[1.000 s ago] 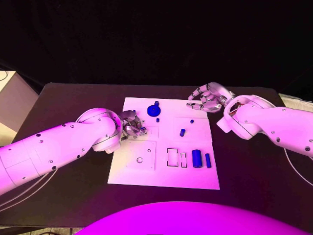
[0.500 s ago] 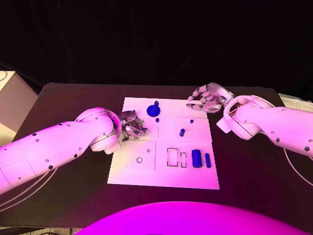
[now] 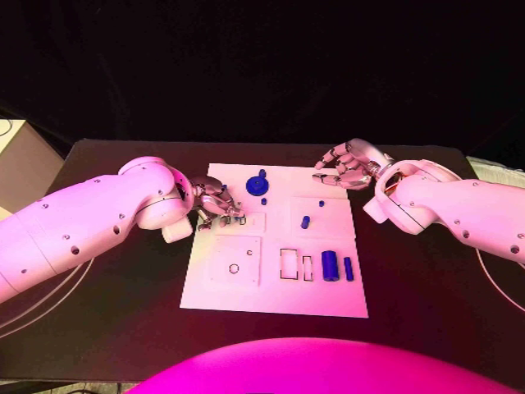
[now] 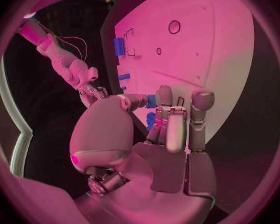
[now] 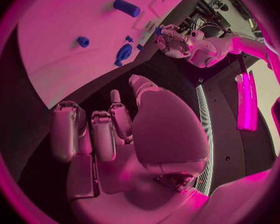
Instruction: Assemble the parts on the task board
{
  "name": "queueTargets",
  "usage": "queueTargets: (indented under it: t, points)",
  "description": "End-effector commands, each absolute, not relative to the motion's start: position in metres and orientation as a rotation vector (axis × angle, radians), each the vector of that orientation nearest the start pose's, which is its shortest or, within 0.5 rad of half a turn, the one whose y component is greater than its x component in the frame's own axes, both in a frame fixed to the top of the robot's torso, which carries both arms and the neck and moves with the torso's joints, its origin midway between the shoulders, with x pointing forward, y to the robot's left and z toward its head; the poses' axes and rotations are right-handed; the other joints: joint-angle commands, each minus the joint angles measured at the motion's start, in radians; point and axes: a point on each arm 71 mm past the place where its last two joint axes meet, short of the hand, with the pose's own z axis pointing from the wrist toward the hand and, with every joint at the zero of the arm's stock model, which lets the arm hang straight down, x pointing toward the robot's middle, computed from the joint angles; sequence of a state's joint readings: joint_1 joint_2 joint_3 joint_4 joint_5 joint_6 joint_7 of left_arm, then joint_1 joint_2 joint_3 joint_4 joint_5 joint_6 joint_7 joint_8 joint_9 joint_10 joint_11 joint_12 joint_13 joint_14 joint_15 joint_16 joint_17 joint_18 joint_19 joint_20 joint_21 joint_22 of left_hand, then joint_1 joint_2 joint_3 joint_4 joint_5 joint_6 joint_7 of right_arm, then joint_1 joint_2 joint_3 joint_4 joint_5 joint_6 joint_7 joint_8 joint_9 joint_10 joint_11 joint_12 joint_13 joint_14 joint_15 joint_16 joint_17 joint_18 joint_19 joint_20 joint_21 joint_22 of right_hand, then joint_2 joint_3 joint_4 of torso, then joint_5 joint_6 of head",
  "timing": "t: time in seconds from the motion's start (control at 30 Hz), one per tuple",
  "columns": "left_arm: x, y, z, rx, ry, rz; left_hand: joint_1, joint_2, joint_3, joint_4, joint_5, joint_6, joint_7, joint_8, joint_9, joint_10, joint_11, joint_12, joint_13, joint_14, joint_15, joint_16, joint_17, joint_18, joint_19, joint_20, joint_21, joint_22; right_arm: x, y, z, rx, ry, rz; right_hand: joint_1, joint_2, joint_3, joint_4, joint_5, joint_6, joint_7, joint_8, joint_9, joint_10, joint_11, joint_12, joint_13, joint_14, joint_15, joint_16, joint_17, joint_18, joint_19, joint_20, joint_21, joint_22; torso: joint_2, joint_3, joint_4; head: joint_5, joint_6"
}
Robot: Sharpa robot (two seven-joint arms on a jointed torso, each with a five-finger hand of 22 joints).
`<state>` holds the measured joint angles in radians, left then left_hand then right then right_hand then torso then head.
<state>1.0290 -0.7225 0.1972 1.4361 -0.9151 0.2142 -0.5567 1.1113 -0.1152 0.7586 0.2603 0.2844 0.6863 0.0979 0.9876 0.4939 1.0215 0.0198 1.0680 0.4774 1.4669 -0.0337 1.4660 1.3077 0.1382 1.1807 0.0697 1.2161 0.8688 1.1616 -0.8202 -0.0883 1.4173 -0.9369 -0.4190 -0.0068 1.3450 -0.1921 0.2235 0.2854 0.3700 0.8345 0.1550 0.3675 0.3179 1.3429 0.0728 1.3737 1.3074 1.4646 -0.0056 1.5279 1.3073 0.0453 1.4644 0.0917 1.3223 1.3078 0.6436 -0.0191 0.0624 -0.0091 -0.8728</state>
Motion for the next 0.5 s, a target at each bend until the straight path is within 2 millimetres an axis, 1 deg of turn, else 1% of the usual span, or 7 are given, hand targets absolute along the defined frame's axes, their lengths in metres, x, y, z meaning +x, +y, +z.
queueTargets:
  t: [0.03, 0.1, 0.17, 0.23, 0.33, 0.43, 0.5]
  points:
    - [0.477, 0.172, -0.238, -0.357, 2.587, -0.734, -0.019, 0.017, 0.207, -0.216, -0.001, 0.011, -0.001, -0.006, -0.002, 0.002, 0.002, 0.007, 0.001, 0.020, -0.004, 0.010, 0.065, 0.001, -0.005, 0.002, 0.006, 0.006, 0.493, -0.228, -0.227, 0.374, 1.746, 0.823, -0.006, -0.001, 0.007, -0.001, 0.004, -0.003, 0.000, 0.005, 0.002, 0.006, -0.001, 0.006, 0.053, 0.086, 0.000, -0.005, 0.199, 0.006, 0.036, 0.002, -0.003, 0.127, 0.001, 0.0000, -0.0002, 0.000, 0.000]
    - [0.481, 0.171, -0.236, -0.345, 2.595, -0.726, -0.047, 0.027, 0.218, -0.237, -0.001, 0.016, -0.002, -0.006, -0.005, 0.003, 0.001, 0.010, 0.001, 0.023, -0.006, 0.015, 0.073, 0.000, -0.003, 0.003, 0.012, 0.014, 0.493, -0.228, -0.227, 0.375, 1.746, 0.822, -0.006, -0.001, 0.007, -0.001, 0.004, -0.003, 0.000, 0.005, 0.002, 0.006, -0.001, 0.006, 0.053, 0.086, 0.000, -0.005, 0.199, 0.006, 0.036, 0.002, -0.003, 0.127, 0.001, -0.0006, 0.0002, -0.001, 0.000]
    - [0.485, 0.169, -0.233, -0.324, 2.606, -0.711, -0.088, 0.037, 0.238, -0.273, 0.001, 0.029, -0.004, -0.006, -0.010, 0.012, -0.002, 0.016, 0.002, 0.031, -0.008, 0.024, 0.089, -0.003, 0.008, 0.000, 0.029, 0.037, 0.493, -0.228, -0.227, 0.374, 1.746, 0.822, -0.007, -0.003, 0.007, -0.001, 0.009, -0.003, 0.000, 0.005, 0.002, 0.005, -0.001, 0.005, 0.053, 0.086, 0.000, -0.005, 0.199, 0.006, 0.036, 0.001, -0.003, 0.127, 0.001, -0.0011, 0.0001, 0.001, 0.000]
    - [0.490, 0.166, -0.231, -0.302, 2.614, -0.693, -0.111, 0.041, 0.251, -0.296, 0.003, 0.036, -0.006, -0.007, -0.012, 0.019, -0.003, 0.020, 0.007, 0.035, -0.009, 0.030, 0.099, -0.005, 0.013, -0.001, 0.037, 0.048, 0.493, -0.228, -0.227, 0.374, 1.747, 0.822, -0.007, -0.003, 0.007, -0.001, 0.009, -0.003, 0.000, 0.005, 0.002, 0.005, -0.001, 0.005, 0.053, 0.086, 0.000, -0.005, 0.199, 0.006, 0.036, 0.001, -0.003, 0.127, 0.001, -0.0011, -0.0003, 0.002, 0.000]
    - [0.495, 0.163, -0.230, -0.262, 2.627, -0.659, -0.129, 0.046, 0.260, -0.310, 0.003, 0.041, -0.007, -0.008, -0.014, 0.025, -0.005, 0.024, 0.014, 0.038, -0.010, 0.033, 0.106, -0.005, 0.013, -0.002, 0.041, 0.052, 0.493, -0.227, -0.227, 0.374, 1.747, 0.823, -0.007, -0.004, 0.007, -0.002, 0.009, -0.003, 0.000, 0.005, 0.002, 0.006, -0.001, 0.006, 0.053, 0.086, 0.000, -0.005, 0.198, 0.006, 0.036, 0.001, -0.003, 0.127, 0.001, -0.0006, -0.0006, 0.004, 0.000]
    - [0.499, 0.159, -0.230, -0.218, 2.639, -0.618, -0.129, 0.046, 0.260, -0.310, 0.003, 0.041, -0.007, -0.008, -0.014, 0.025, -0.005, 0.024, 0.014, 0.038, -0.010, 0.033, 0.106, -0.005, 0.013, -0.002, 0.041, 0.052, 0.493, -0.227, -0.227, 0.373, 1.748, 0.824, -0.006, -0.004, 0.008, -0.002, 0.010, -0.003, 0.000, 0.005, 0.002, 0.006, -0.001, 0.006, 0.053, 0.086, 0.000, -0.005, 0.198, 0.006, 0.036, 0.001, -0.004, 0.127, 0.001, -0.0003, -0.0001, 0.004, 0.000]
    - [0.501, 0.156, -0.230, -0.189, 2.648, -0.592, -0.137, 0.049, 0.263, -0.317, 0.004, 0.042, -0.008, -0.009, -0.014, 0.027, -0.005, 0.025, 0.015, 0.039, -0.010, 0.034, 0.107, -0.006, 0.014, -0.003, 0.043, 0.056, 0.493, -0.226, -0.227, 0.373, 1.748, 0.824, -0.006, -0.004, 0.008, -0.002, 0.010, -0.003, 0.000, 0.005, 0.002, 0.006, -0.001, 0.006, 0.053, 0.086, 0.000, -0.005, 0.198, 0.006, 0.036, 0.001, -0.004, 0.127, 0.000, -0.0003, 0.0003, 0.004, 0.000]
